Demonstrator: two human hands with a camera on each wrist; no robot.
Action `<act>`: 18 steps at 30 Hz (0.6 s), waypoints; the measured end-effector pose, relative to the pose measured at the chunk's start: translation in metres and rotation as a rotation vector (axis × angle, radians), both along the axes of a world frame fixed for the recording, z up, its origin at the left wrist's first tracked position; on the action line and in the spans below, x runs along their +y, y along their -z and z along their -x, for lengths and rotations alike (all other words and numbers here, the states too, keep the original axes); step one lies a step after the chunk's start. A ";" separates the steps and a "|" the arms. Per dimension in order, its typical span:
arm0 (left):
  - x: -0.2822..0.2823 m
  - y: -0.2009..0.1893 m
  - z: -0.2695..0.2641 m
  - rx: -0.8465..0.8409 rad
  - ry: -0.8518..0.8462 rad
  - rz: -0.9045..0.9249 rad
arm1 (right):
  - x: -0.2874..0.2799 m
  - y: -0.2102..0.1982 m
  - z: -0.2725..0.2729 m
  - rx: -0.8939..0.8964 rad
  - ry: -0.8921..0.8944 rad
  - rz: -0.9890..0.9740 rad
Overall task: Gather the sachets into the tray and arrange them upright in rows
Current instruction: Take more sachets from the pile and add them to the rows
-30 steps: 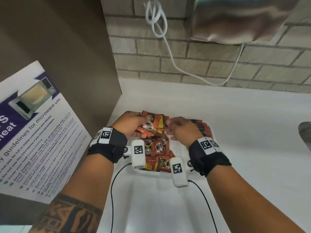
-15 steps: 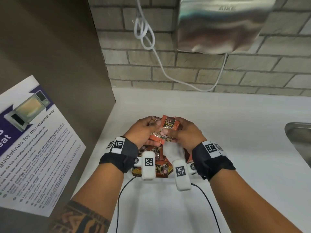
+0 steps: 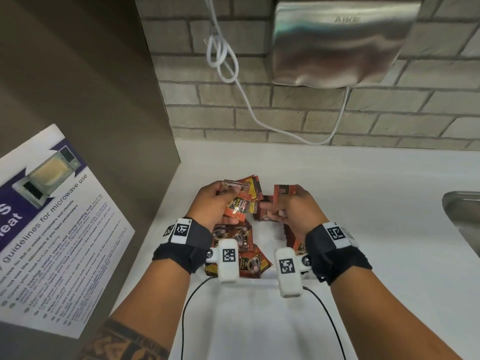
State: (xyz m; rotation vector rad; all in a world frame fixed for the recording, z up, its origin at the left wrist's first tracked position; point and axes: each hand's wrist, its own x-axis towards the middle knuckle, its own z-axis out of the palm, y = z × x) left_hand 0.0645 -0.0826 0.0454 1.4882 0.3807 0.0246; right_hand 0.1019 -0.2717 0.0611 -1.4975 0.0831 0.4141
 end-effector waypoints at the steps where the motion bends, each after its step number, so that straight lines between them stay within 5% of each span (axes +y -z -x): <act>1: 0.000 -0.001 -0.001 0.000 -0.022 0.010 | 0.002 0.000 0.002 0.015 -0.014 0.001; 8: -0.012 -0.004 -0.008 -0.043 -0.110 0.037 | 0.020 0.009 0.022 0.035 -0.188 0.046; 18: -0.010 -0.002 -0.011 -0.040 -0.061 0.013 | 0.013 0.004 0.004 -0.014 0.048 -0.070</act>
